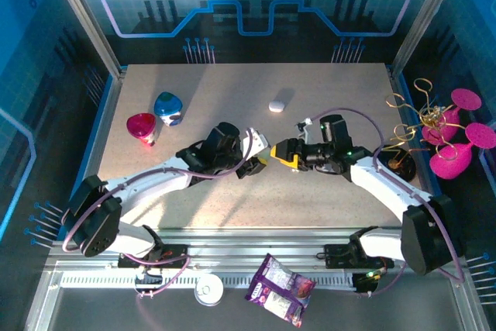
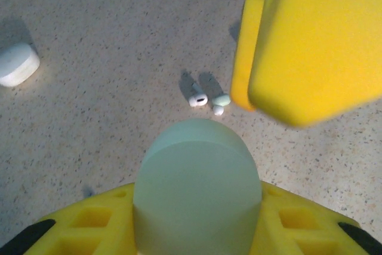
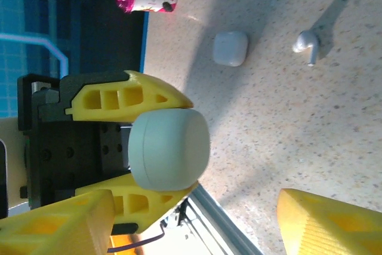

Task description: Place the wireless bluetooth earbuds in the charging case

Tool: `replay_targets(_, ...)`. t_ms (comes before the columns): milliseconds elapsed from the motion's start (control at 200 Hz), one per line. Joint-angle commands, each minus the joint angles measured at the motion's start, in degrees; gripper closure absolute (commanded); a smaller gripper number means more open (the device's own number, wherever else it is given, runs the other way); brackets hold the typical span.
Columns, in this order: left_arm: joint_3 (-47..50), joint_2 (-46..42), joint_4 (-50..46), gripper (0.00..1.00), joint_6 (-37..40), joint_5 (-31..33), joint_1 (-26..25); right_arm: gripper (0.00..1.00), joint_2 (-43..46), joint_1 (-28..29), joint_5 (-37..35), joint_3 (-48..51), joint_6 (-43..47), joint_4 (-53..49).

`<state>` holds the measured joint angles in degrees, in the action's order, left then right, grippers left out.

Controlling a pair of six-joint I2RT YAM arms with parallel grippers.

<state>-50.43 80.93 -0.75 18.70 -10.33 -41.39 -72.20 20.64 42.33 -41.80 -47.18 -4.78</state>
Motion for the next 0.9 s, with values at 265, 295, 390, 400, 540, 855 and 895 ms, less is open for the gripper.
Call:
replay_targets(265, -3.9, 1.2, -1.5, 0.62, 3.8, -5.9, -2.1, 0.48, -2.6, 2.5, 3.2, 1.3, -3.8, 7.1)
replay_targets(295, -4.0, 1.2, -1.6, 0.62, 3.9, -5.9, -2.0, 0.52, -2.8, 2.6, 3.3, 1.3, -3.8, 7.1)
replay_targets(390, -3.7, 1.0, -1.5, 0.62, 3.8, -5.5, -2.0, 0.67, -2.6, 2.5, 2.9, 1.3, -3.6, 6.5)
replay_targets(400, -3.6, 1.0, -1.6, 0.62, 3.8, -5.4, -2.1, 0.68, -2.6, 2.5, 2.8, 1.3, -3.6, 6.4)
replay_targets(540, -1.0, -0.2, 2.0, 0.56, 3.8, -5.4, -2.0, 0.80, -1.1, 1.9, 2.9, 1.8, -4.8, 7.3)
replay_targets(855, 14.3, -6.0, 40.2, 0.08, -7.2, -10.6, 0.4, 0.84, 2.9, -2.9, 11.8, 7.2, -22.3, 30.5)
replay_targets(895, 16.6, -5.3, 47.9, 0.08, -9.6, -10.7, 0.9, 0.84, 2.9, -3.2, 12.7, 7.8, -25.5, 35.0)
